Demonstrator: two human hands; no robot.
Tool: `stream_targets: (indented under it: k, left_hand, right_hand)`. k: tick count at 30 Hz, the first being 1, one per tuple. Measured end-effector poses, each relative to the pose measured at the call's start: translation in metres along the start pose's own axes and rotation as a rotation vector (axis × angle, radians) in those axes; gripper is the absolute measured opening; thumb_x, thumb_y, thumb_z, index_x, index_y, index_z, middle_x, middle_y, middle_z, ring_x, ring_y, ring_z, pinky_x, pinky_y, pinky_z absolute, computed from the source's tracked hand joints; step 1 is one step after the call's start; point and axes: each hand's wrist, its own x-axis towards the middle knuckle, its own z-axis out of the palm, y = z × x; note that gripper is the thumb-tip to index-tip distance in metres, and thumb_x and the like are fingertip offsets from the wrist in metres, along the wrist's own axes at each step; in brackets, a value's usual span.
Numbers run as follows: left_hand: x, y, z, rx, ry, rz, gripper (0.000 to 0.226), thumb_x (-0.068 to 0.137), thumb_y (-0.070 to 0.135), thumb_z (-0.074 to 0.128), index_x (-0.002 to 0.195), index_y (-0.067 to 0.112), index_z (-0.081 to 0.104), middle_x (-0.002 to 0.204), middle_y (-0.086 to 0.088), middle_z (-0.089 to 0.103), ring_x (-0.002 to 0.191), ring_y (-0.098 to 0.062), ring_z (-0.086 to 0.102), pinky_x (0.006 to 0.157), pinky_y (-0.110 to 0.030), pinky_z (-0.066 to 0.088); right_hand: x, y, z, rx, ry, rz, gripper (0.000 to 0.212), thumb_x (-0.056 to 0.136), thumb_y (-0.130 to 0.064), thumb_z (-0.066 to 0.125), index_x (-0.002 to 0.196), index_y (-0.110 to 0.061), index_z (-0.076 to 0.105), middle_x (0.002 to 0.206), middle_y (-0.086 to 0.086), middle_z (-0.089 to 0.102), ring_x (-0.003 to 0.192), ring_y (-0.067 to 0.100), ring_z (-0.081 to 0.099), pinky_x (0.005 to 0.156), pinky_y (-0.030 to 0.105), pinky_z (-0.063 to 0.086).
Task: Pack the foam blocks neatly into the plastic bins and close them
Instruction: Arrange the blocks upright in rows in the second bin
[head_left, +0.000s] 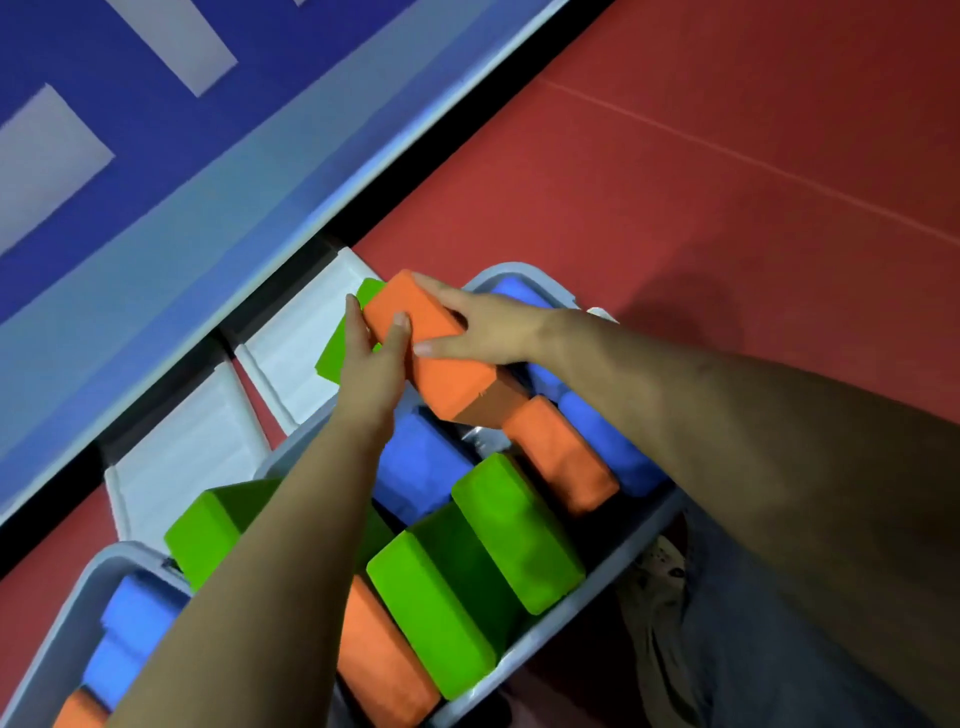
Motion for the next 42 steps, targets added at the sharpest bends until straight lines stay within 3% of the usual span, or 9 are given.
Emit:
stream_targets:
  k: [4,8,11,16,20,23,27,37,42]
  left_hand:
    - [-0.013,-0.026,0.0,-0.071,-0.187,-0.046,0.067,0.098,0.041,0.047,0.151,0.042,0.006,0.133,-0.002,0.057,0.103,-0.019,0.064,0.081,-0.048,0.056]
    - [-0.001,-0.035,0.012,-0.119,-0.194,-0.11,0.06,0.096,0.046,0.048,0.146,0.051,0.015,0.128,0.002,0.061,0.109,-0.023,0.064,0.078,-0.057,0.055]
    - [0.002,-0.049,0.027,0.034,-0.199,-0.201,0.053,0.097,0.045,0.048,0.143,0.051,0.021,0.127,0.0,0.059,0.103,-0.028,0.063,0.073,-0.05,0.056]
    - [0.024,-0.077,0.033,0.03,-0.122,-0.248,0.056,0.093,0.051,0.049,0.142,0.053,0.02,0.131,-0.008,0.056,0.108,-0.034,0.059,0.064,-0.049,0.056]
    - [0.034,-0.077,0.037,0.042,-0.201,-0.244,0.049,0.098,0.045,0.046,0.141,0.048,0.024,0.121,-0.004,0.062,0.093,-0.03,0.063,0.054,-0.038,0.056]
    - [0.044,-0.079,0.037,0.073,-0.226,-0.263,0.051,0.098,0.045,0.044,0.143,0.046,0.02,0.109,-0.011,0.059,0.086,-0.029,0.061,0.054,-0.036,0.055]
    - [0.059,-0.084,0.027,0.101,-0.201,-0.318,0.056,0.096,0.051,0.044,0.145,0.047,0.016,0.107,-0.014,0.058,0.074,-0.027,0.059,0.064,-0.044,0.054]
    - [0.073,-0.097,0.048,0.217,-0.188,-0.325,0.067,0.095,0.056,0.041,0.147,0.05,-0.001,0.139,-0.01,0.049,0.107,-0.039,0.06,0.064,-0.046,0.054]
    - [0.078,-0.107,0.05,0.295,-0.157,-0.247,0.071,0.096,0.054,0.038,0.15,0.043,-0.006,0.14,-0.011,0.05,0.113,-0.037,0.058,0.09,-0.051,0.049]
  right_hand:
    - [-0.003,0.013,0.003,0.026,0.031,-0.017,0.073,0.085,-0.046,0.062,0.147,-0.03,0.027,0.142,-0.001,0.047,0.127,0.017,0.047,0.104,0.028,0.039]
    - [-0.006,0.023,0.002,0.004,0.076,0.023,0.083,0.086,-0.042,0.064,0.15,-0.033,0.012,0.146,0.002,0.042,0.129,0.018,0.045,0.103,0.023,0.037]
    - [-0.008,0.042,0.016,-0.113,0.111,0.132,0.082,0.088,-0.038,0.063,0.151,-0.029,0.01,0.148,0.006,0.041,0.129,0.02,0.045,0.096,0.018,0.033]
    - [0.003,0.049,0.028,-0.403,0.265,0.174,0.074,0.083,-0.05,0.063,0.147,-0.034,0.028,0.146,0.008,0.035,0.131,0.026,0.036,0.106,0.036,0.035]
    - [0.004,0.067,0.03,-0.36,0.242,0.274,0.077,0.085,-0.058,0.055,0.149,-0.035,0.019,0.157,0.009,0.014,0.142,0.033,0.014,0.115,0.043,0.021]
    - [0.014,0.072,0.038,-0.323,0.162,0.352,0.072,0.089,-0.06,0.045,0.15,-0.034,0.016,0.159,0.008,0.008,0.145,0.034,0.001,0.117,0.048,0.012]
    - [0.027,0.066,0.046,-0.389,0.195,0.39,0.073,0.087,-0.067,0.043,0.148,-0.037,0.018,0.159,0.0,0.007,0.144,0.031,0.004,0.114,0.05,0.014]
    - [0.036,0.09,0.052,-0.606,0.304,0.406,0.074,0.084,-0.07,0.04,0.147,-0.038,0.017,0.156,0.0,0.004,0.138,0.032,0.01,0.108,0.047,0.015]
    - [0.038,0.094,0.063,-0.726,0.363,0.376,0.076,0.086,-0.068,0.037,0.149,-0.033,0.014,0.156,0.004,0.007,0.138,0.035,0.013,0.107,0.05,0.018]
